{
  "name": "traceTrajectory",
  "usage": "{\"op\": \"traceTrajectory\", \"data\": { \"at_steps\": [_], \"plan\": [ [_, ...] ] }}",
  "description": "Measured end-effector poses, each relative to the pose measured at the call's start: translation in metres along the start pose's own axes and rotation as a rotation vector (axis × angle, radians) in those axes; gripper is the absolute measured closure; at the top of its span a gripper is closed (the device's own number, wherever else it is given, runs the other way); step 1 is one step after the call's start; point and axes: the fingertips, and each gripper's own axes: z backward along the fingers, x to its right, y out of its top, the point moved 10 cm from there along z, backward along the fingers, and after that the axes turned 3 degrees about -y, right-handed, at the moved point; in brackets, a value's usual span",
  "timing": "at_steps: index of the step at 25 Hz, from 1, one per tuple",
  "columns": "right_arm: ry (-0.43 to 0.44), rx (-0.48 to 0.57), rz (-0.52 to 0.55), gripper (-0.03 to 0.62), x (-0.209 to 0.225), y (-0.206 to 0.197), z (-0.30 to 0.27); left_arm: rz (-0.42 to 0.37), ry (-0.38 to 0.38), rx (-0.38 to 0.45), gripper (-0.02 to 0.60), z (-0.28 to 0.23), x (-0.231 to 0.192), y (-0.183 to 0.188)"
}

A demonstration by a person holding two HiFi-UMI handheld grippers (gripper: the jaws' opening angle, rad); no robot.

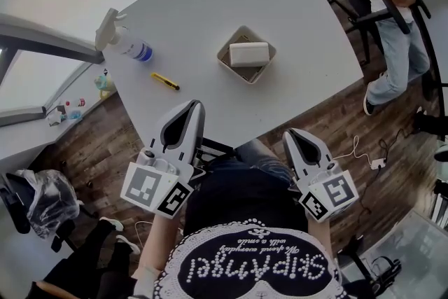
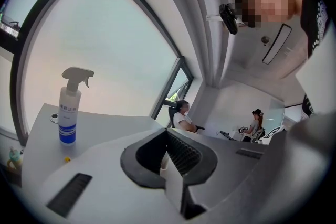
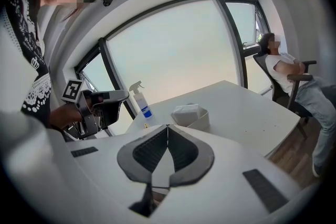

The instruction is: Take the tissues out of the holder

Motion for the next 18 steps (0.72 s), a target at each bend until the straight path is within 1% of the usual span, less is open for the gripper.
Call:
{"op": "traceTrajectory", "data": {
  "at_steps": [6, 11, 15, 18],
  "plan": [
    [0.011, -0.002, -0.012, 0.582, 0.002, -0.002, -0.004, 0.007, 0.020, -0.012, 0.580, 0.002, -0.003, -0.003],
    [0.058, -0.004, -0.005, 0.582, 0.016, 0.009, -0.014, 0.012, 0.067, 0.001, 0.580, 0.000, 0.003, -0.003],
    [0.110, -0.003, 0.025, 0.583, 0.024, 0.020, -0.024, 0.021, 0.095, 0.024, 0.580, -0.004, 0.011, -0.003],
    [0.142, 0.013, 0.073, 0.582, 0.023, 0.025, -0.030, 0.024, 0.108, 0.044, 0.580, -0.006, 0.015, -0.001]
  ]
}}
